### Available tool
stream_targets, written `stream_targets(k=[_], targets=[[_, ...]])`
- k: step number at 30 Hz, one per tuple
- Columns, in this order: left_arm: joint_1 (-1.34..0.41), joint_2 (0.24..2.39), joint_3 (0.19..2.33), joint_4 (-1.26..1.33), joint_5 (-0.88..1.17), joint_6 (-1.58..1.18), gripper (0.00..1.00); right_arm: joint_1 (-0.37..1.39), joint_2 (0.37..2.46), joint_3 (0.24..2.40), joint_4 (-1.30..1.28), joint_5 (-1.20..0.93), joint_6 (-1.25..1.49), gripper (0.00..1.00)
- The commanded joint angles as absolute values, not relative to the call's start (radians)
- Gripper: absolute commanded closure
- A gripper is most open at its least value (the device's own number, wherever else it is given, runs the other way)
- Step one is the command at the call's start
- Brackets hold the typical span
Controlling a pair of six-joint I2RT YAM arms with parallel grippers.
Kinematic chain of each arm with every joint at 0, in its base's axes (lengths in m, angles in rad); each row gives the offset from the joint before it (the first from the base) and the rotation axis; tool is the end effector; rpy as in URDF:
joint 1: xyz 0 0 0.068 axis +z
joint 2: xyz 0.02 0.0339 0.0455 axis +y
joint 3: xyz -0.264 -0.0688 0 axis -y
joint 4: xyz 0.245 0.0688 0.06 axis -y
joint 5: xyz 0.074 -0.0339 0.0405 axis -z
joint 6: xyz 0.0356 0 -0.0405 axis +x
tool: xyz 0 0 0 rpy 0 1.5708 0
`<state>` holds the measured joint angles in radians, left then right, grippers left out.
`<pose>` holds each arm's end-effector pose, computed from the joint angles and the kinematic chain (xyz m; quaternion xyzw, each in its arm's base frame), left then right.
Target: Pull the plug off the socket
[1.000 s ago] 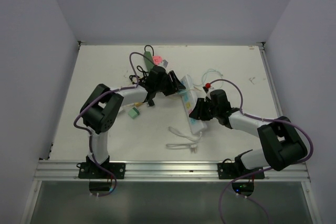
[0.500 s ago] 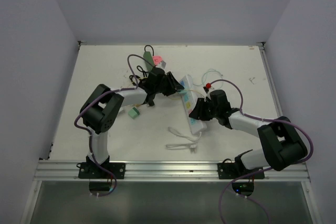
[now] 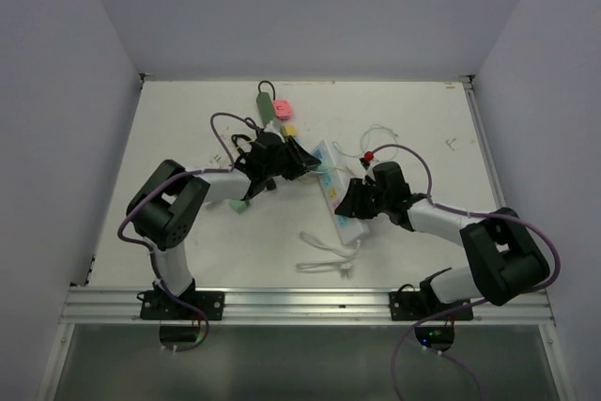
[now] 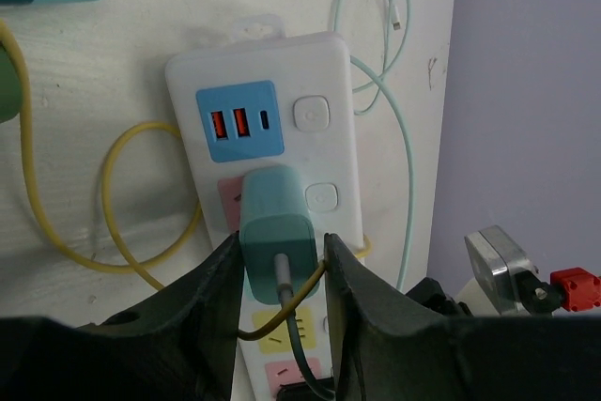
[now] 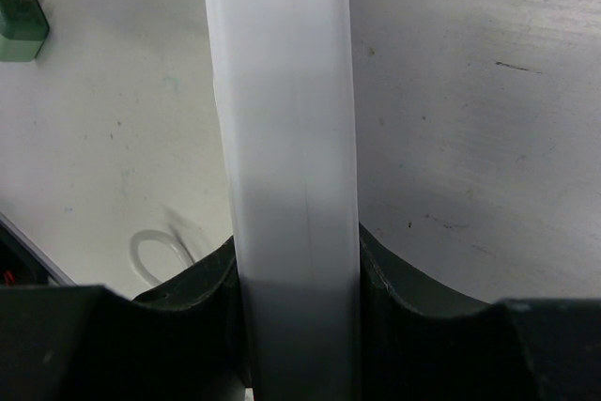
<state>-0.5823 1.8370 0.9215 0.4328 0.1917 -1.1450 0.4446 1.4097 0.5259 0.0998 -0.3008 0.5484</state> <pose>0.3160 -0.2162 0.1599 -0.1889 0.8320 -0.4449 0.2725 0.2265 0.1196 0.1465 -0.0100 0.9149 0.3022 0.2673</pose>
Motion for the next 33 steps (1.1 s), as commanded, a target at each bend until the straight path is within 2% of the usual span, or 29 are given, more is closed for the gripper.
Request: stream_targets(k=[1, 11, 21, 27, 32, 33], targets=[[-0.580, 1.729, 0.907, 0.535, 0.267, -1.175, 1.00, 0.391, 1.463, 0.522, -0.074, -0.020, 0.653, 1.00], [-0.580, 1.658, 0.841, 0.534, 0.250, -1.175, 1.00, 0.376, 1.465, 0.522, -0.107, 0.035, 0.693, 1.00], [-0.580, 1.592, 0.839, 0.447, 0.317, -1.077, 1.00, 0.365, 1.445, 0.502, -0.046, -0.058, 0.649, 1.00], [-0.614, 1.526, 0.809, 0.270, 0.425, -0.875, 0.82, 0.365, 1.445, 0.500, -0.006, -0.112, 0.612, 1.00], [-0.627, 1.499, 0.738, 0.226, 0.492, -0.786, 0.60, 0.365, 1.463, 0.508, 0.018, -0.132, 0.600, 1.00], [-0.632, 1.500, 0.741, 0.210, 0.500, -0.772, 0.50, 0.365, 1.465, 0.511, 0.017, -0.136, 0.597, 1.00]])
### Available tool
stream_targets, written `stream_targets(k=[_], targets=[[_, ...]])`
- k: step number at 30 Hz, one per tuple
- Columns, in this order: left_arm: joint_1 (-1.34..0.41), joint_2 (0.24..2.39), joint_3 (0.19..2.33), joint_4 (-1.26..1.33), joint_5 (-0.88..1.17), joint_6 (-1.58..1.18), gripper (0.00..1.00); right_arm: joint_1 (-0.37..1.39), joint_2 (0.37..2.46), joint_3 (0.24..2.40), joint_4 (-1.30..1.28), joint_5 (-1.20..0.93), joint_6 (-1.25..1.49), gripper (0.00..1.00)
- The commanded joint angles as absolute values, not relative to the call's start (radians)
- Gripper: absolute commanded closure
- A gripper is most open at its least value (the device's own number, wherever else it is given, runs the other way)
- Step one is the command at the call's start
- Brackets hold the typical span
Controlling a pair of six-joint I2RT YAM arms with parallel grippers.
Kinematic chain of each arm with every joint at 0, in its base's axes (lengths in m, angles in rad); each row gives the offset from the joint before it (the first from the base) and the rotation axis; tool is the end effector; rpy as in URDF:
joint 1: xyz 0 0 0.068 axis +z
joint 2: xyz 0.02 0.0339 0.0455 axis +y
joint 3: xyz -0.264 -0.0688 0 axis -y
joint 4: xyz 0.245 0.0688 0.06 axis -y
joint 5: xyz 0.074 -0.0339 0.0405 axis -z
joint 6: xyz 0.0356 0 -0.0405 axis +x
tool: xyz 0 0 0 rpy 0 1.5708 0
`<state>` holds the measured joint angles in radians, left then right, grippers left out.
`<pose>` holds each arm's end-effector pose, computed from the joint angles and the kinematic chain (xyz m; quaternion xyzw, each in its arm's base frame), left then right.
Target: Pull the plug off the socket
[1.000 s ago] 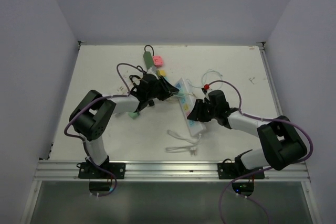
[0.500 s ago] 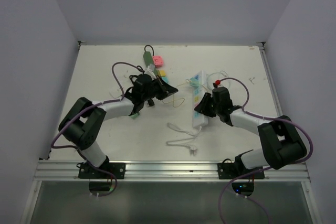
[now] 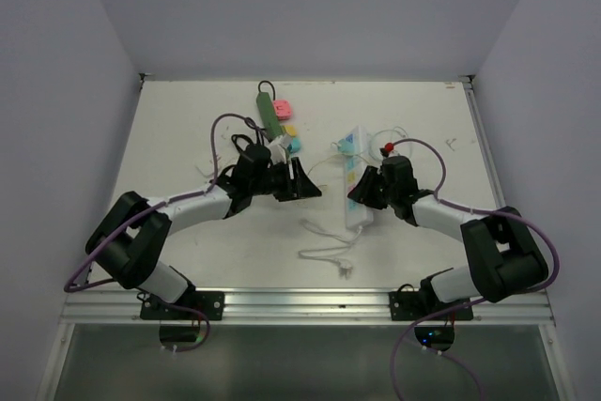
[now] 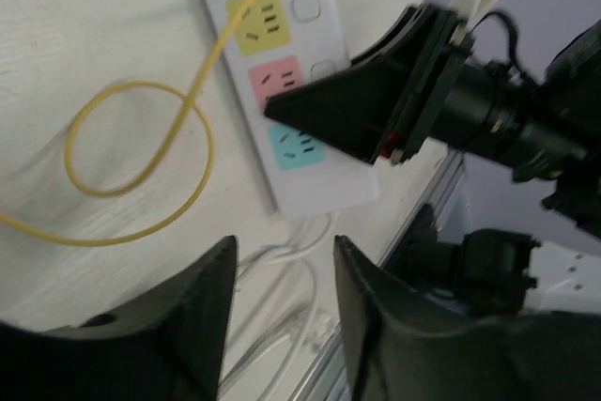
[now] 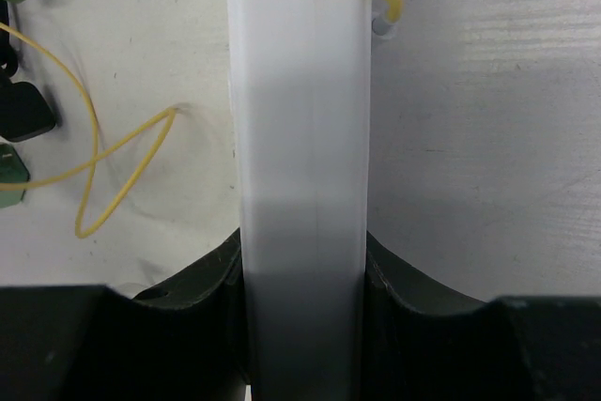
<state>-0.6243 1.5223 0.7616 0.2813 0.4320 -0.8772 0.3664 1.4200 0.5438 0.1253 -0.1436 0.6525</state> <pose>0.2512 -0.1994 0.2027 0.0051 0.8423 -0.4798 0.2457 0.2438 0.0990 0.1501 0.1021 0.9095 0.2513 0.3150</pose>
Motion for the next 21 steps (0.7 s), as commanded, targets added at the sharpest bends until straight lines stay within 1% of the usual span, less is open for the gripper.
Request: stream_targets(k=[1, 2, 3, 5, 6, 8, 12, 16, 18, 19, 21], targets=[[-0.637, 1.500, 0.744, 0.198, 0.512, -0.759, 0.41, 0.365, 1.465, 0.512, 0.017, -0.140, 0.592, 1.00], [-0.638, 1.499, 0.753, 0.175, 0.514, -0.740, 0.32, 0.367, 1.463, 0.514, 0.017, -0.141, 0.588, 1.00], [-0.638, 1.494, 0.759, 0.164, 0.511, -0.732, 0.15, 0.365, 1.460, 0.517, 0.014, -0.140, 0.581, 1.00], [-0.637, 1.476, 0.800, 0.129, 0.470, -0.704, 0.04, 0.367, 1.451, 0.517, 0.009, -0.140, 0.575, 1.00], [-0.635, 1.473, 0.822, 0.112, 0.457, -0.693, 0.00, 0.365, 1.447, 0.517, 0.009, -0.146, 0.569, 1.00], [-0.618, 1.471, 0.897, 0.069, 0.445, -0.678, 0.00, 0.367, 1.436, 0.517, 0.009, -0.153, 0.563, 1.00], [-0.551, 1.489, 1.005, 0.069, 0.414, -0.727, 0.01, 0.367, 1.430, 0.511, 0.023, -0.178, 0.546, 1.00], [-0.497, 1.604, 1.193, 0.005, 0.322, -0.735, 0.01, 0.368, 1.433, 0.512, 0.029, -0.193, 0.538, 1.00], [-0.495, 1.661, 1.256, 0.002, 0.311, -0.738, 0.02, 0.373, 1.431, 0.515, 0.029, -0.198, 0.535, 1.00], [-0.495, 1.724, 1.311, -0.039, 0.325, -0.752, 0.02, 0.373, 1.431, 0.517, 0.028, -0.198, 0.532, 1.00], [-0.497, 1.784, 1.353, -0.041, 0.337, -0.768, 0.02, 0.374, 1.430, 0.520, 0.026, -0.198, 0.528, 1.00]])
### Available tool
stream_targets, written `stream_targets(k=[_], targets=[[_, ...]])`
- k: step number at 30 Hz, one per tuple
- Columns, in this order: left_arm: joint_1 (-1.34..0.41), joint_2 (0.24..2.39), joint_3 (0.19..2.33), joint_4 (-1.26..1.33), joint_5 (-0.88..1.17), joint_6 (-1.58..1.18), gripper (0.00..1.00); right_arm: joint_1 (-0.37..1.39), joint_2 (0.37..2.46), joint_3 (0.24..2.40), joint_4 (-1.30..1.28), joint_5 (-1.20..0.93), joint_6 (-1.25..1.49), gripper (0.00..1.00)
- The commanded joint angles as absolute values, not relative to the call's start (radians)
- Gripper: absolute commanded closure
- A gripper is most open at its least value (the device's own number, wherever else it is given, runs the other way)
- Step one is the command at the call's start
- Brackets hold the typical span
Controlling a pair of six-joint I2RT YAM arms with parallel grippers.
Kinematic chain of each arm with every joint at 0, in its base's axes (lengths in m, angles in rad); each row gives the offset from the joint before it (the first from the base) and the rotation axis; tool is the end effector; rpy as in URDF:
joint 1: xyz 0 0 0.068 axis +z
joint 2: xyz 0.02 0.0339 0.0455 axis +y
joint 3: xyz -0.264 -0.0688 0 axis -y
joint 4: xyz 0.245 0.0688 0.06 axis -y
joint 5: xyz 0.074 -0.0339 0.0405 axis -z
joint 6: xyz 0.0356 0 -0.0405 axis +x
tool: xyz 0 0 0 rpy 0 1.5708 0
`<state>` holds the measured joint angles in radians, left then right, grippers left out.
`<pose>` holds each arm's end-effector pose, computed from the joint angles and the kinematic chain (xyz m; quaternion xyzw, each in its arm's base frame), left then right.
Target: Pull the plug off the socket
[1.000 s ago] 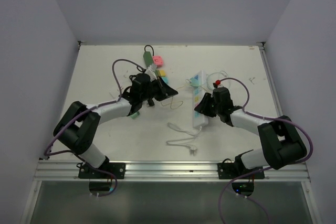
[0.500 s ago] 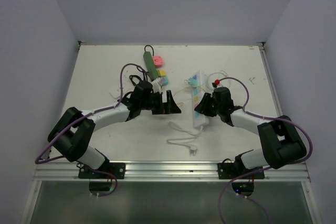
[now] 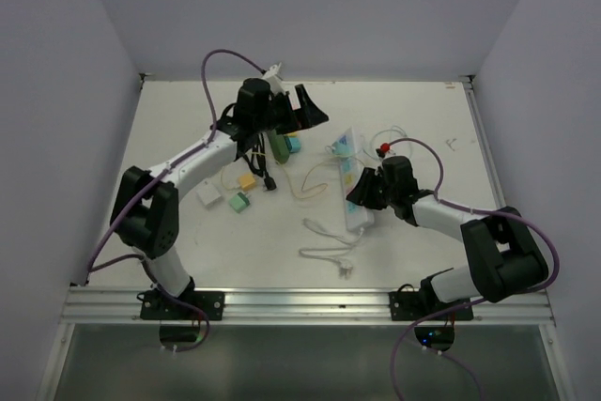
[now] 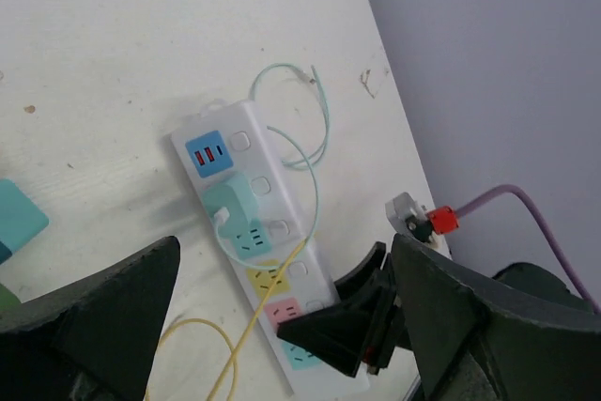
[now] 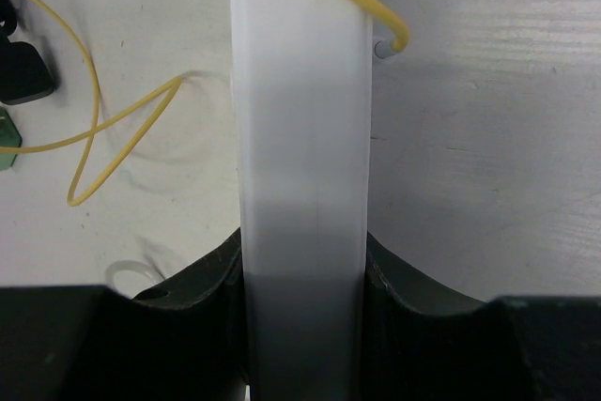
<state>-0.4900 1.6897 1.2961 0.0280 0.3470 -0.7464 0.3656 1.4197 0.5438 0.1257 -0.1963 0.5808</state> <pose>0.3481 -0.1994 0.2987 -0.0067 0.8173 -0.4395 0.3725 0.2430 0.1005 0.1505 0.0591 0.9115 0.2609 0.3124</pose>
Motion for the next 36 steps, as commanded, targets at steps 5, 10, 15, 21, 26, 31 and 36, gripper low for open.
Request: stream_targets(k=[5, 10, 15, 21, 26, 31, 36], targets=[[-0.525, 1.936, 1.453, -0.049, 0.330, -0.782, 0.04, 0.377, 1.433, 0.525, 0.031, -0.207, 0.525, 1.00], [-0.557, 2.025, 1.483, -0.028, 0.327, -0.814, 0.07, 0.383, 1.433, 0.525, 0.038, -0.215, 0.520, 1.00], [-0.578, 2.083, 1.485, 0.044, 0.344, -0.871, 0.12, 0.391, 1.434, 0.529, 0.044, -0.218, 0.520, 1.00], [-0.600, 2.128, 1.482, 0.101, 0.342, -0.928, 0.20, 0.399, 1.439, 0.528, 0.048, -0.218, 0.522, 1.00], [-0.601, 2.120, 1.439, 0.143, 0.319, -0.953, 0.43, 0.402, 1.443, 0.528, 0.051, -0.213, 0.522, 1.00], [-0.600, 2.080, 1.358, 0.219, 0.307, -0.994, 0.72, 0.402, 1.448, 0.523, 0.048, -0.198, 0.526, 1.00], [-0.600, 2.036, 1.269, 0.310, 0.305, -1.049, 0.93, 0.402, 1.474, 0.520, 0.046, -0.180, 0.551, 1.00]])
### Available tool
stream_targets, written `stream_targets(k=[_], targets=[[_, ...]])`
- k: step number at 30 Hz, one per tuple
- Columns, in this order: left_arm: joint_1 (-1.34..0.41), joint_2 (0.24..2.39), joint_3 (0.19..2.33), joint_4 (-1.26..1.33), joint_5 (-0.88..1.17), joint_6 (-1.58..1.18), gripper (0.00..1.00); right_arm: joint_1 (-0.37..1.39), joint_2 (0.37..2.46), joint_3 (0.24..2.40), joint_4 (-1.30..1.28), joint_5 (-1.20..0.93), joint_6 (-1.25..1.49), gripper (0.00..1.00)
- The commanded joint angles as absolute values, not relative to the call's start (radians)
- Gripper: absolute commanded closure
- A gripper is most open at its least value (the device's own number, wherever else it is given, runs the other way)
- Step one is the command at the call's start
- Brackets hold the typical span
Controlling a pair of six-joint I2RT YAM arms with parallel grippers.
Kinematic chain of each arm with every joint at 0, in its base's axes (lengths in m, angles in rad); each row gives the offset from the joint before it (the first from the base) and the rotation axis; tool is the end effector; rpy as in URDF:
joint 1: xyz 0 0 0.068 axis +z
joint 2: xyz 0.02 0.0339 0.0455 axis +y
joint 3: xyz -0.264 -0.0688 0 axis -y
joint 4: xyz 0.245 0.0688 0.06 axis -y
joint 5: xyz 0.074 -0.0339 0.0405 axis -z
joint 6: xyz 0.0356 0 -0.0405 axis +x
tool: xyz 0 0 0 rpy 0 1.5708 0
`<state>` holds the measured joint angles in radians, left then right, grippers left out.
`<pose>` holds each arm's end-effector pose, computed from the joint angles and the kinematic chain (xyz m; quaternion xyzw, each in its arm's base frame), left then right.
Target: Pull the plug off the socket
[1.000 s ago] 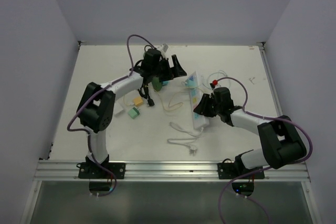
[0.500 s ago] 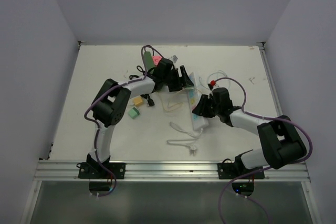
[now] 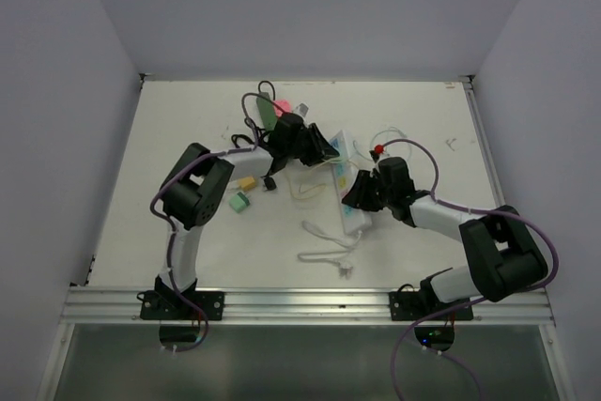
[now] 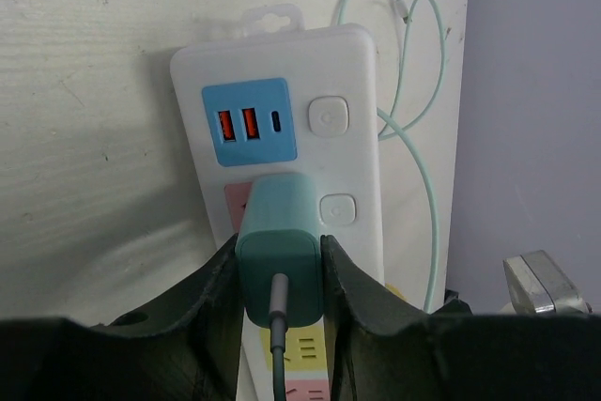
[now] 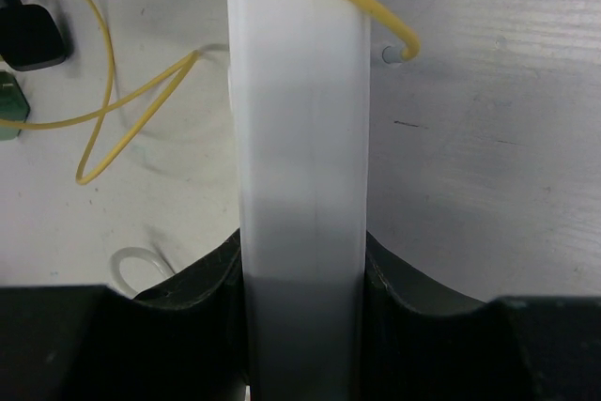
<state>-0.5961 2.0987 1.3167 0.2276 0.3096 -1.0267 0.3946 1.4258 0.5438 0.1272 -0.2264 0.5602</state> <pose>0.3753 -0.2677 0.1547 -0.1111 0.8593 -0.4414 0.2333 0.2398 0.1085 0.1493 0.0308 0.9126 0.2732 0.3025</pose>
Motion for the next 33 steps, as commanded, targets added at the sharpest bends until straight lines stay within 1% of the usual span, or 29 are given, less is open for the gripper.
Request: stream_targets(k=[1, 2, 8, 12, 19, 23, 28, 33], targets=[[-0.600, 2.030, 1.258, 0.320, 0.305, -1.058, 0.96, 0.402, 1.483, 0.517, 0.043, -0.170, 0.558, 1.00], [-0.600, 2.022, 1.244, 0.333, 0.304, -1.066, 1.00, 0.403, 1.483, 0.518, 0.037, -0.158, 0.571, 1.00], [-0.591, 1.947, 1.116, 0.428, 0.273, -1.160, 1.00, 0.399, 1.483, 0.523, -0.034, -0.051, 0.620, 1.00], [-0.588, 1.905, 1.077, 0.500, 0.253, -1.209, 1.00, 0.397, 1.505, 0.532, -0.078, -0.003, 0.650, 1.00], [-0.588, 1.845, 1.040, 0.512, 0.245, -1.212, 1.00, 0.388, 1.520, 0.543, -0.110, 0.044, 0.684, 1.00], [-0.589, 1.800, 1.006, 0.511, 0.281, -1.204, 1.00, 0.385, 1.526, 0.545, -0.112, 0.041, 0.686, 1.00], [-0.588, 1.709, 0.963, 0.419, 0.308, -1.123, 1.00, 0.356, 1.485, 0.520, -0.065, -0.020, 0.675, 1.00], [-0.571, 1.519, 0.849, 0.258, 0.247, -0.994, 1.00, 0.344, 1.445, 0.508, -0.012, -0.077, 0.664, 1.00]])
